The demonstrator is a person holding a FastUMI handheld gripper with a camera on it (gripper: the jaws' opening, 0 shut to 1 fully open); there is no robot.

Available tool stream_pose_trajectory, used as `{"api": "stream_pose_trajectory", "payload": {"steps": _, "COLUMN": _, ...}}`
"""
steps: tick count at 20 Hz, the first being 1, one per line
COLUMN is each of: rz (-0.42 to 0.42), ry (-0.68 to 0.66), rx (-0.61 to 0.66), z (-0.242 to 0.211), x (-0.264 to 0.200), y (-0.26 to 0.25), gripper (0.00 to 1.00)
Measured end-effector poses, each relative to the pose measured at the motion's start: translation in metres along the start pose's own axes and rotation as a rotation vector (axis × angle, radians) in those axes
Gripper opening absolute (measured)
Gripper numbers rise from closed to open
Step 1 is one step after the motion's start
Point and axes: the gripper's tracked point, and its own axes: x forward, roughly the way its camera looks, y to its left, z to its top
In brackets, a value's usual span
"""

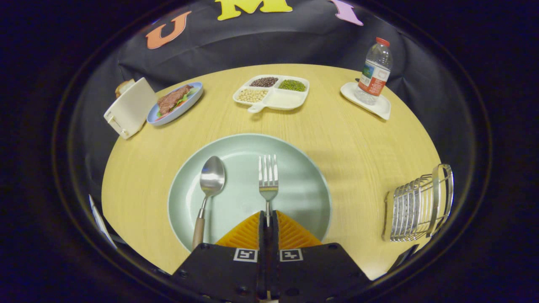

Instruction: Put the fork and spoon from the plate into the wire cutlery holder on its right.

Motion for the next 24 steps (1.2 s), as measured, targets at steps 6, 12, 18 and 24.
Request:
{"api": "stream_pose_trajectory", "payload": {"steps": 6, "rz": -0.001, "ry": -0.064, "rx": -0.004, "z": 0.006, "x": -0.028, "y": -0.007, "gripper": 0.01}}
{"api": "stream_pose_trajectory", "payload": {"steps": 12, "rz": -0.017, "ry": -0.145, "rx": -0.014, "z": 0.009, "x": -0.064, "y": -0.031, "gripper": 0.01}}
{"api": "stream_pose_trajectory", "payload": {"steps": 18, "rz": -0.02, "ry": -0.204, "rx": 0.047, "z": 0.01, "x": -0.101, "y": -0.072, "gripper": 0.01}}
{"api": "stream_pose_trajectory", "payload": {"steps": 24, "rz": -0.046, "ry": -0.229, "rx": 0.085, "z": 0.002, "x": -0.124, "y": -0.118, "gripper": 0.01}}
